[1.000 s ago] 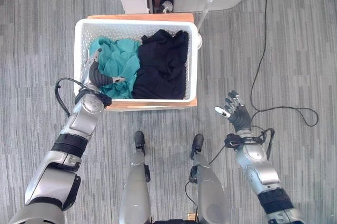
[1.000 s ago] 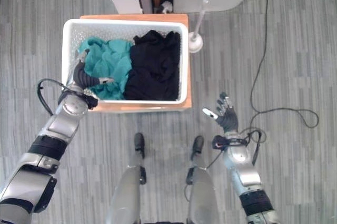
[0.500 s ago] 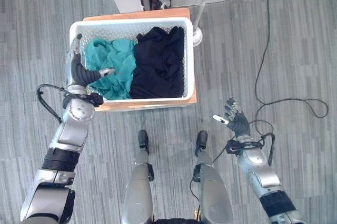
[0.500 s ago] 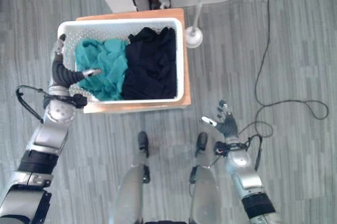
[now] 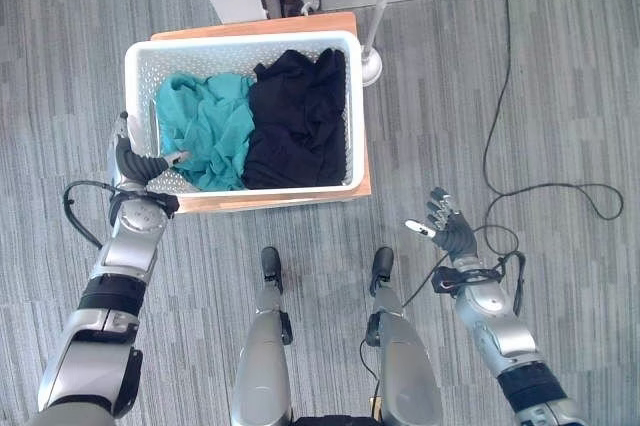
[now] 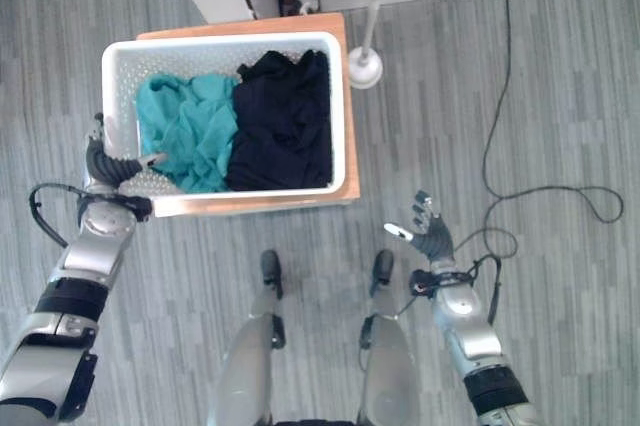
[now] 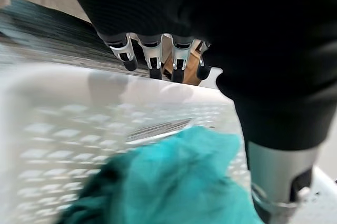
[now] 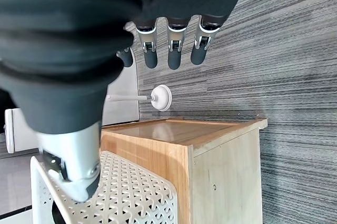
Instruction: Grab the laundry basket,head to the washer,open it,put in the laundry and shut it.
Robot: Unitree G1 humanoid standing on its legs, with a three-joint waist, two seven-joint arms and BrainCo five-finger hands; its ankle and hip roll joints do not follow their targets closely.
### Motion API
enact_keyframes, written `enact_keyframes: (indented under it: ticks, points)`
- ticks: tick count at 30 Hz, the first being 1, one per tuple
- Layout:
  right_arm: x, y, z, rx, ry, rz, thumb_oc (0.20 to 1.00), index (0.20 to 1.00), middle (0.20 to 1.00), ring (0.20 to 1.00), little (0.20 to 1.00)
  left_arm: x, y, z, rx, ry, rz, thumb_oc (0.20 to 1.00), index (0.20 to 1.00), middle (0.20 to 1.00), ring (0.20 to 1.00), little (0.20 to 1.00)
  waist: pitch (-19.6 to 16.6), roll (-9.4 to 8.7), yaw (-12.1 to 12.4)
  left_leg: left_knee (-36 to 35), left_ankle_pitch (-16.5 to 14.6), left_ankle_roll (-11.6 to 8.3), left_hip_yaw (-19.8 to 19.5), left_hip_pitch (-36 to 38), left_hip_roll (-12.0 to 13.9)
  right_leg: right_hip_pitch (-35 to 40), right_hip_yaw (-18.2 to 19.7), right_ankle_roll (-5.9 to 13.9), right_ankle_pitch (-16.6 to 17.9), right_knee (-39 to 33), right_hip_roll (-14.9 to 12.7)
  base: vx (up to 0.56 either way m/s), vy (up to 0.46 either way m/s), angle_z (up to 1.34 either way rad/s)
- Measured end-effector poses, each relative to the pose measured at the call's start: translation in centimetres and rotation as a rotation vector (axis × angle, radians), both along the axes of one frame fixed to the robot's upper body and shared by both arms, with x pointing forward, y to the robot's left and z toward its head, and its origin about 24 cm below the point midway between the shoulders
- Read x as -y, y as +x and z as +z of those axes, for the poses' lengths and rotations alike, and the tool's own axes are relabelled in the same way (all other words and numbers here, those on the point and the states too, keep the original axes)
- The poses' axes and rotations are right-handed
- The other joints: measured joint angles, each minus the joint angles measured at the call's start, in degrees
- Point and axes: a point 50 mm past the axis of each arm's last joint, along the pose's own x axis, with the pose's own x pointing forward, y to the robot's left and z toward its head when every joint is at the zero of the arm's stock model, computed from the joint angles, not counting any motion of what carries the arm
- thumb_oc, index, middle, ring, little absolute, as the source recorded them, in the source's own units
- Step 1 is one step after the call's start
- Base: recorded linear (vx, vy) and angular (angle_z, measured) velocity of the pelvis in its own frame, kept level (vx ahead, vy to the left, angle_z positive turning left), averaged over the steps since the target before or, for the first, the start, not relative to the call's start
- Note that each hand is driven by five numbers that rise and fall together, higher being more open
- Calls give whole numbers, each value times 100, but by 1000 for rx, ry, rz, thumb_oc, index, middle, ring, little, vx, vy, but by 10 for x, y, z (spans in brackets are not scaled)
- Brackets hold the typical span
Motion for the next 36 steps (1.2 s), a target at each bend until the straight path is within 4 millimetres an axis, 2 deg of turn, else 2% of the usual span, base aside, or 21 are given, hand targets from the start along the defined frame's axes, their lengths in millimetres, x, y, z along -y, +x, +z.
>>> enact_keyframes:
  ticks: [2, 5, 10, 15, 18, 21, 26, 30, 31, 35, 36]
  points:
    - [-1, 0, -1, -4, -8, 8, 1000, 1000, 1000, 1000, 1000, 1, 7, 8, 31, -73, 4, 1000, 1000, 1000, 1000, 1000, 1, -2, -26, -1, 2, -3, 2, -6, 6, 0, 0, -5, 7, -22, 4, 0, 0, 0]
    - [-7, -2, -4, -25, -43, 55, 1000, 1000, 1000, 1000, 1000, 4, 21, 34, 97, -146, 3, 1000, 1000, 1000, 1000, 1000, 5, -9, -49, -28, 15, -23, 4, -31, 19, -4, -3, -16, 43, -91, 15, 0, 0, 0]
    - [-11, -2, -6, -30, -46, 72, 1000, 1000, 1000, 1000, 1000, 11, 25, 50, 160, -121, -5, 1000, 1000, 1000, 1000, 1000, 28, -51, -175, -90, 15, -23, 1, -30, 13, -15, -20, -12, 48, -95, 40, 0, 0, 0]
    - [-12, 3, 4, 3, -43, 80, 1000, 1000, 1000, 1000, 1000, 4, 29, 49, 110, -79, 23, 1000, 1000, 1000, 1000, 1000, 35, -64, -175, -102, 14, -23, 21, -24, 11, -29, -13, -13, 47, -95, 46, 4, 2, -1]
    - [-18, 3, 18, 69, -6, 105, 1000, 1000, 1000, 1000, 1000, -3, 30, 45, 92, -147, 31, 1000, 1000, 1000, 1000, 1000, 35, -64, -183, -102, 15, -23, 54, 1, 11, -29, 24, -16, 50, -94, 57, 19, -3, -4]
    - [-19, 3, 22, 93, -4, 112, 1000, 1000, 1000, 1000, 1000, -4, 29, 43, 86, -150, 41, 1000, 1000, 1000, 1000, 1000, 36, -66, -180, -99, 15, -23, 54, 2, 19, -29, 31, -23, 56, -94, 66, 2, -2, -1]
    - [-19, 2, 21, 93, -15, 122, 1000, 1000, 1000, 1000, 1000, -7, 27, 45, 100, -142, 62, 1000, 1000, 1000, 1000, 1000, 66, -119, -179, -89, 21, -30, 57, 3, 28, -29, 43, -33, 65, -93, 77, 0, 0, 0]
    - [-20, 1, 19, 85, -21, 147, 1000, 1000, 1000, 1000, 1000, -22, 21, 50, 94, -75, 114, 1000, 1000, 1000, 1000, 1000, 101, -185, -219, -87, 27, -40, 63, 6, 49, -33, 49, -41, 71, -93, 99, 0, 0, 0]
    - [-19, 0, 18, 81, -25, 147, 1000, 1000, 1000, 1000, 1000, -35, 19, 49, 42, -14, 167, 1000, 1000, 1000, 1000, 1000, 104, -191, -250, -87, 27, -40, 67, 7, 53, -36, 54, -43, 73, -93, 103, 0, 0, 0]
    - [-17, 0, 19, 79, -19, 153, 1000, 1000, 1000, 1000, 1000, -43, 20, 50, -26, 30, 193, 1000, 1000, 1000, 1000, 1000, 104, -191, -264, -85, 28, -41, 77, 12, 54, -40, 67, -47, 76, -94, 104, 0, 0, 0]
    - [-15, 0, 21, 80, -33, 166, 1000, 1000, 1000, 1000, 1000, -44, 24, 55, -76, 56, 197, 1000, 1000, 1000, 1000, 1000, 105, -191, -276, -86, 32, -45, 79, 12, 55, -46, 71, -50, 79, -94, 106, 0, 0, 0]
